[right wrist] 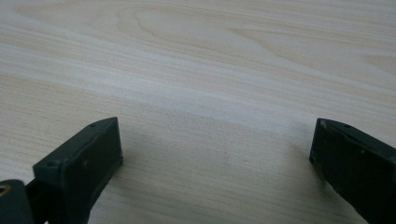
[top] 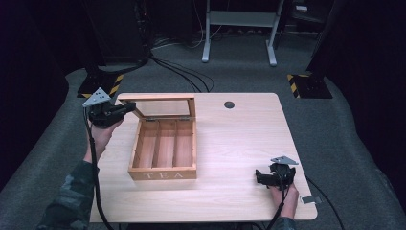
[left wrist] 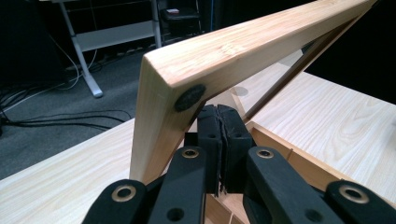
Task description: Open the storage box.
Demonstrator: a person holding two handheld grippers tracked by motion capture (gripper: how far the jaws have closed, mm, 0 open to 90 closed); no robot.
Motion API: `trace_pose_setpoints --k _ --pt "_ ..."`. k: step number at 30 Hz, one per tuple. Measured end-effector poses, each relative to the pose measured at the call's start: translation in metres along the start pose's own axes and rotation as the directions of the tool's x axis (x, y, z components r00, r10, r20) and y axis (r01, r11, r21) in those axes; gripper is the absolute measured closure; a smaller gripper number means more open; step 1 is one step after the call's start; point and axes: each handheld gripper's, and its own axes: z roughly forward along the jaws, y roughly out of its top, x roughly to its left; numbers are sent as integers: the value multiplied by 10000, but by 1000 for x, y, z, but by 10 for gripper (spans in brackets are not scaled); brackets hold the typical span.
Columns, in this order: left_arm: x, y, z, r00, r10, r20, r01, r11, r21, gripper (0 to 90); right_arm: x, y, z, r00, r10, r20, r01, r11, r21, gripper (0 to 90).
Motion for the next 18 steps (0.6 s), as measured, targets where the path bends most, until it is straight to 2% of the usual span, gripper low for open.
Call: trace_pose_setpoints --k 18 --pt "0 0 -1 10000 47 -21 -47 10000 -13 885 0 0 0 10000 -9 2 9 10000 -5 19"
